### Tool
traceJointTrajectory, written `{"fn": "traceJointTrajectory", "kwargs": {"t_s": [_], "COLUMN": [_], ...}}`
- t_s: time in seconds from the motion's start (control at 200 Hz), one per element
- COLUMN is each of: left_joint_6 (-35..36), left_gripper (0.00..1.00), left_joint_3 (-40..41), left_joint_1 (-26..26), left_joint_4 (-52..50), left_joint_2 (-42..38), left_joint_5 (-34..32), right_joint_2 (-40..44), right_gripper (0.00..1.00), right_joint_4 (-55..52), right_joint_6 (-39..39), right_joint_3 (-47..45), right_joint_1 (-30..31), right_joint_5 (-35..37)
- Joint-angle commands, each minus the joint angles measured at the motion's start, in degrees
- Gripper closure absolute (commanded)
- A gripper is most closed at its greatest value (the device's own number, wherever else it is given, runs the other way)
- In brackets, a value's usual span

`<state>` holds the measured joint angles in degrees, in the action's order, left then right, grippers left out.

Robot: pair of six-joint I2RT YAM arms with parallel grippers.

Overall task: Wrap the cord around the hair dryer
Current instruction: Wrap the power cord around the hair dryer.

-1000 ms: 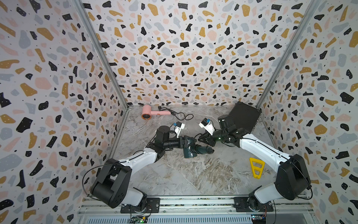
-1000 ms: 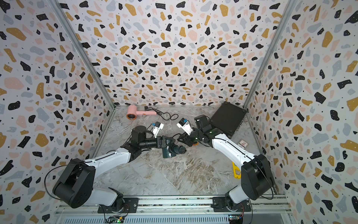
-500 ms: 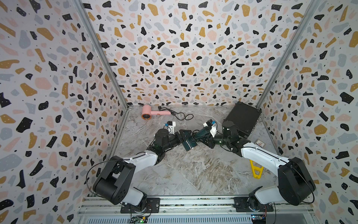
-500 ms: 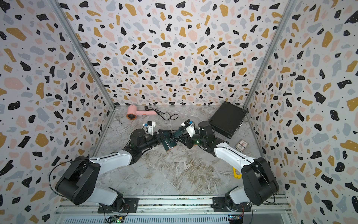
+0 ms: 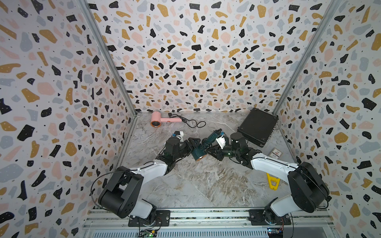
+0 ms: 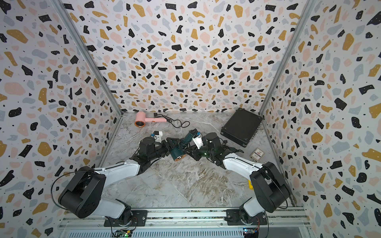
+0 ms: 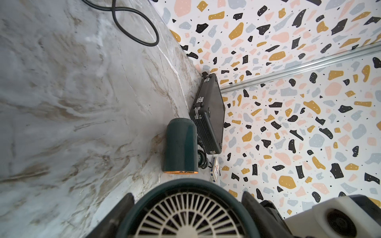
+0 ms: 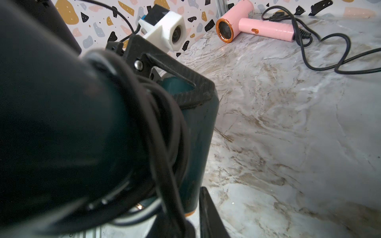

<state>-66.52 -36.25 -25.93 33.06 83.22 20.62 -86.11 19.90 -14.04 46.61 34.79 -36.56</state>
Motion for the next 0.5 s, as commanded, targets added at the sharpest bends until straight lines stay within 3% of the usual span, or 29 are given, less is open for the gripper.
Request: {"fn": "traceJointTrajectory", "kwargs": {"t_s": [0.0, 0.23, 0.345, 0.491], "left_joint_6": [-4.6, -8.1, -10.1, -8.0], "left_gripper": [1.00, 1.00, 1.00, 1.00], "left_joint_3": [-2.7, -0.3, 0.2, -2.6], "left_joint_1": [0.1, 0.8, 0.9, 0.9], "left_joint_4": [5.2, -4.7, -6.3, -16.3], "left_joint_2": [-3.0, -6.1, -6.6, -7.9], "left_joint_5": [-0.5, -9.5, -11.2, -13.0], "right_joint_2": [-0.1, 2.7, 2.6, 3.5], "right_gripper": [1.00, 1.00, 1.00, 1.00], "right_joint_4": [1.8, 5.0, 7.8, 11.0], "right_joint_6": [-2.1, -4.4, -4.7, -3.1], "right_joint_3": [-1.9, -6.6, -8.5, -9.9], "right_joint_1": [1.0, 1.8, 3.2, 6.2], "right_joint_5": [0.6, 8.0, 11.4, 17.3]}}
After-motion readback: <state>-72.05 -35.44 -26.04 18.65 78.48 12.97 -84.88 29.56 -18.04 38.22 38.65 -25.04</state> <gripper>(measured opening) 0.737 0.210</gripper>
